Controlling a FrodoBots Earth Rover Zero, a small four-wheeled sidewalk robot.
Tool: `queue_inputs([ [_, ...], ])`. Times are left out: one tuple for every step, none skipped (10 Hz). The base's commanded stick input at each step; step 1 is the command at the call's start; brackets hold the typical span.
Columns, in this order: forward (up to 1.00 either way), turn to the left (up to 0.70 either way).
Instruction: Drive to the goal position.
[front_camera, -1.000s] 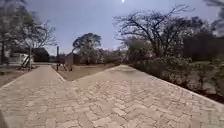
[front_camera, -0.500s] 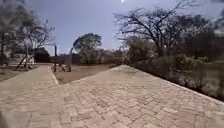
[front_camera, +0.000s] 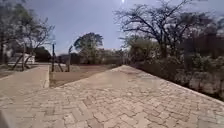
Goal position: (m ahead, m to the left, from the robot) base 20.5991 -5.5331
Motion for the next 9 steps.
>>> queue_inputs([
  [1.00,0.00],
  [0.00,0.00],
  [0.00,0.00],
  [0.00,0.00],
  [0.00,0.00],
  [0.00,0.00],
  [0.00,0.00],
  [0.00,0.00],
  [0.00,0.00],
])
